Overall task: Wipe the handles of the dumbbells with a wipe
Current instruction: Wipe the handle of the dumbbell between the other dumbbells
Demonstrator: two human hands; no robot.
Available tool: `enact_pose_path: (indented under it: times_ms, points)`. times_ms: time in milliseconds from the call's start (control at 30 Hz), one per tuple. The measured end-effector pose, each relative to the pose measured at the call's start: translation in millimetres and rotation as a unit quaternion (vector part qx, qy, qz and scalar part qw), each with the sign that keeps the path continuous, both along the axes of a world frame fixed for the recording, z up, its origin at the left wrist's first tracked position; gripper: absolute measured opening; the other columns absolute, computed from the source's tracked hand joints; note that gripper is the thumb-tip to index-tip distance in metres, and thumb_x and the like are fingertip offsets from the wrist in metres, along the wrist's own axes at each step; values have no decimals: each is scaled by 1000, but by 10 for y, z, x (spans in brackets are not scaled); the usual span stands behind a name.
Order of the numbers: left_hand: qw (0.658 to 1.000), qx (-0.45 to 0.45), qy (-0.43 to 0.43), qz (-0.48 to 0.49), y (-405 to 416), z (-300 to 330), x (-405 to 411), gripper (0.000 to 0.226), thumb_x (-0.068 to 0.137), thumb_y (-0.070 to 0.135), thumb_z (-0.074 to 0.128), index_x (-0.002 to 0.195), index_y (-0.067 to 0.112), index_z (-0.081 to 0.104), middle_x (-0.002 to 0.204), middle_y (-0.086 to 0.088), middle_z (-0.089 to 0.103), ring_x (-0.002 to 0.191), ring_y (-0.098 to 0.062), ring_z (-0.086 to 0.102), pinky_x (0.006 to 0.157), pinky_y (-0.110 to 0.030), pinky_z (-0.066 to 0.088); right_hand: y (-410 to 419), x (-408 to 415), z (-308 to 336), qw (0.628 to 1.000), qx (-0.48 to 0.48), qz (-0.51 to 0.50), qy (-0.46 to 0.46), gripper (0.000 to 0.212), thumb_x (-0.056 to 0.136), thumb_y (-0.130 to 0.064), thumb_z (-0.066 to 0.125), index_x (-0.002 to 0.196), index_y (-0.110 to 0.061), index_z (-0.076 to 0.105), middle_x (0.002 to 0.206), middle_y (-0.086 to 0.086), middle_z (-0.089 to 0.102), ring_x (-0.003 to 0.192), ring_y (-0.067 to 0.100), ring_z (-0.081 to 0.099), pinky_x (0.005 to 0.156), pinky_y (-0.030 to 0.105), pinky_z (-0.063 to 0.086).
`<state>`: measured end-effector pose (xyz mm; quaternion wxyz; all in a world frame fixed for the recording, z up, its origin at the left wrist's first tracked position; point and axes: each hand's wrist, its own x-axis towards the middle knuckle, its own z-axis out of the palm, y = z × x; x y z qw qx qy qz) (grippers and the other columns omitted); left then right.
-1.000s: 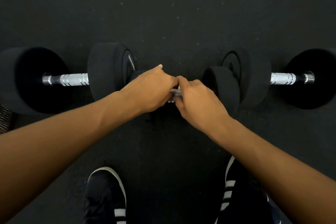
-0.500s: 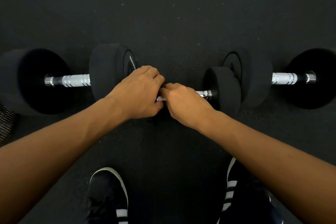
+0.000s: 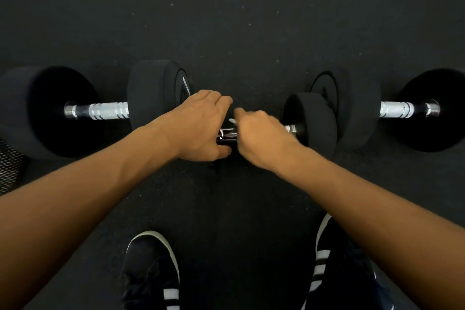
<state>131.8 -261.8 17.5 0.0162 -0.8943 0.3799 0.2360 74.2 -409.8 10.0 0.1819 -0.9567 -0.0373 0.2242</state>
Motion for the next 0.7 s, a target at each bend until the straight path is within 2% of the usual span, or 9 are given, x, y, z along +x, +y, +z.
enact_pose_path:
  times_ms: [133, 200, 267, 367, 467, 567, 700]
  points:
    - [1000, 23, 13, -2, -16, 43, 7, 107, 75, 63, 71, 153, 7, 26, 146, -10, 42, 139, -26, 37, 120, -34, 25, 133, -22, -84, 997, 33, 66, -21, 31, 98, -16, 58, 126, -6, 48, 113, 12, 64, 80, 20, 57, 69, 33, 44]
    - [999, 28, 15, 1, -24, 57, 5, 107, 76, 64, 72, 154, 8, 25, 148, -9, 40, 140, -26, 35, 120, -35, 26, 61, -25, -72, 997, 14, 80, -21, 32, 98, -15, 57, 128, -8, 49, 117, 11, 63, 90, 23, 61, 73, 34, 47]
    - [999, 28, 21, 10, -24, 59, -2, 106, 77, 63, 72, 155, 10, 24, 150, -8, 38, 142, -25, 32, 120, -35, 27, -54, -20, -34, 998, -29, 64, -5, 33, 98, -16, 58, 130, -12, 51, 121, 10, 62, 103, 26, 62, 80, 38, 52]
    - [999, 25, 22, 18, -20, 56, -16, 105, 79, 62, 73, 156, 12, 21, 153, -7, 34, 145, -25, 28, 121, -36, 27, -189, -23, 31, 993, -105, 15, 48, 36, 98, -18, 61, 132, -10, 52, 125, 13, 60, 110, 29, 58, 79, 38, 47]
    - [999, 26, 19, 13, -14, 57, -20, 105, 80, 62, 72, 157, 12, 21, 152, -7, 35, 145, -25, 28, 121, -36, 27, -179, -38, 43, 986, -150, 0, 78, 43, 100, -20, 60, 138, -5, 49, 133, 19, 54, 122, 33, 52, 93, 41, 48]
    - [999, 26, 15, 10, -13, 53, -23, 105, 79, 62, 71, 157, 12, 22, 152, -7, 35, 145, -25, 27, 120, -35, 25, -113, -56, 49, 983, -170, 0, 76, 40, 99, -18, 60, 136, -4, 52, 131, 19, 56, 122, 34, 53, 97, 42, 49]
    - [999, 32, 18, 8, -20, 61, -16, 106, 78, 63, 72, 156, 11, 22, 151, -8, 36, 145, -26, 27, 119, -35, 25, -91, -107, 37, 987, -156, -14, 44, 43, 96, -16, 66, 134, -3, 52, 129, 19, 59, 119, 34, 58, 92, 40, 50]
